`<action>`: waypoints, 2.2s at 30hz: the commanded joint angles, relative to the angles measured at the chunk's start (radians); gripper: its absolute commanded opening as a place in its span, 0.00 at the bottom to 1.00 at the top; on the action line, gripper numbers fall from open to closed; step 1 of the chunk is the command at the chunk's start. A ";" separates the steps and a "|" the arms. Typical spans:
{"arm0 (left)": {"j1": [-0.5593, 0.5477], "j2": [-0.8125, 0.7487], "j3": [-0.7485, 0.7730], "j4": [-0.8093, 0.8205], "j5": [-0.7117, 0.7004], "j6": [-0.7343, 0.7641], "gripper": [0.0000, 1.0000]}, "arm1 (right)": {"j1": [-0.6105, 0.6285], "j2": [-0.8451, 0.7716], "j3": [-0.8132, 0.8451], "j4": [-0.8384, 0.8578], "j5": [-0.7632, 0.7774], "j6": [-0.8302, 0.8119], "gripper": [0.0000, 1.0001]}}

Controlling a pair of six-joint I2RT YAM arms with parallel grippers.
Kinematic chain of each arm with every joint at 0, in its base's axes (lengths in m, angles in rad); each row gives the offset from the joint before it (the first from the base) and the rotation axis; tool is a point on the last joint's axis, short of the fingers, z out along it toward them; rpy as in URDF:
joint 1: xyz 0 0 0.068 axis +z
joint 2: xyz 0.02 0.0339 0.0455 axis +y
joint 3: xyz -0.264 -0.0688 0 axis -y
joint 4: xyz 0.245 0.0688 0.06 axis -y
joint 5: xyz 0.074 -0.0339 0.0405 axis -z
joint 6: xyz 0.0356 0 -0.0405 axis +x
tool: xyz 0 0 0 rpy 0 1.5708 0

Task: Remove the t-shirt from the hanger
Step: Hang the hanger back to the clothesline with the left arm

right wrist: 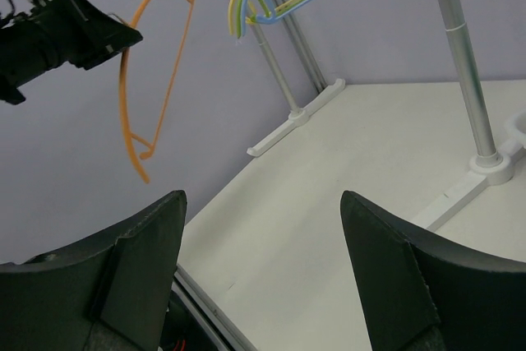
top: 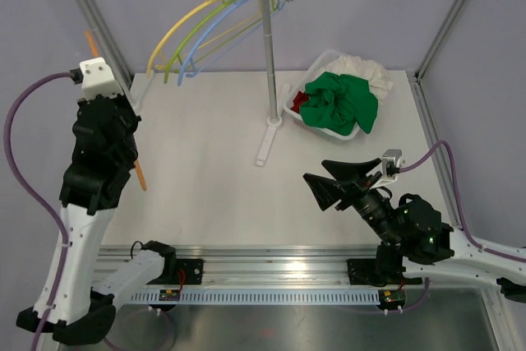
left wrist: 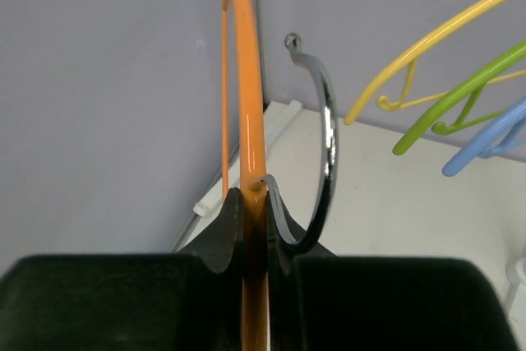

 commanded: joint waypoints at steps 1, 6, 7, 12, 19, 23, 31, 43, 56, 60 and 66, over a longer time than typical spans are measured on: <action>0.222 0.112 0.068 0.012 0.493 -0.143 0.00 | 0.007 -0.016 -0.007 0.013 -0.007 0.000 0.83; 0.402 0.348 0.224 0.010 0.778 -0.202 0.00 | 0.009 -0.021 -0.009 0.003 -0.007 -0.003 0.83; 0.442 0.379 0.297 -0.005 0.800 -0.200 0.00 | 0.007 -0.024 -0.012 0.003 -0.007 -0.001 0.83; 0.488 0.520 0.425 0.015 0.877 -0.150 0.00 | 0.009 -0.031 -0.021 0.011 -0.027 0.000 0.83; 0.612 0.644 0.596 -0.008 1.056 -0.102 0.00 | 0.007 -0.010 -0.030 0.025 -0.029 -0.004 0.83; 0.677 0.676 0.567 0.076 1.283 -0.131 0.00 | 0.007 0.005 -0.033 0.036 -0.032 -0.004 0.83; 0.677 0.778 0.715 0.096 1.323 -0.120 0.00 | 0.007 0.007 -0.055 0.046 -0.038 -0.003 0.83; 0.666 0.833 0.780 0.283 1.331 -0.332 0.00 | 0.007 -0.022 -0.072 0.051 -0.027 -0.006 0.86; 0.623 0.951 0.901 0.308 1.289 -0.409 0.00 | 0.007 -0.047 -0.081 0.040 0.023 -0.009 1.00; 0.608 0.985 0.935 0.308 1.279 -0.410 0.00 | 0.007 -0.045 -0.082 0.045 0.020 -0.012 1.00; 0.545 1.008 0.979 0.299 1.251 -0.374 0.00 | 0.007 -0.036 -0.079 0.042 0.014 -0.012 1.00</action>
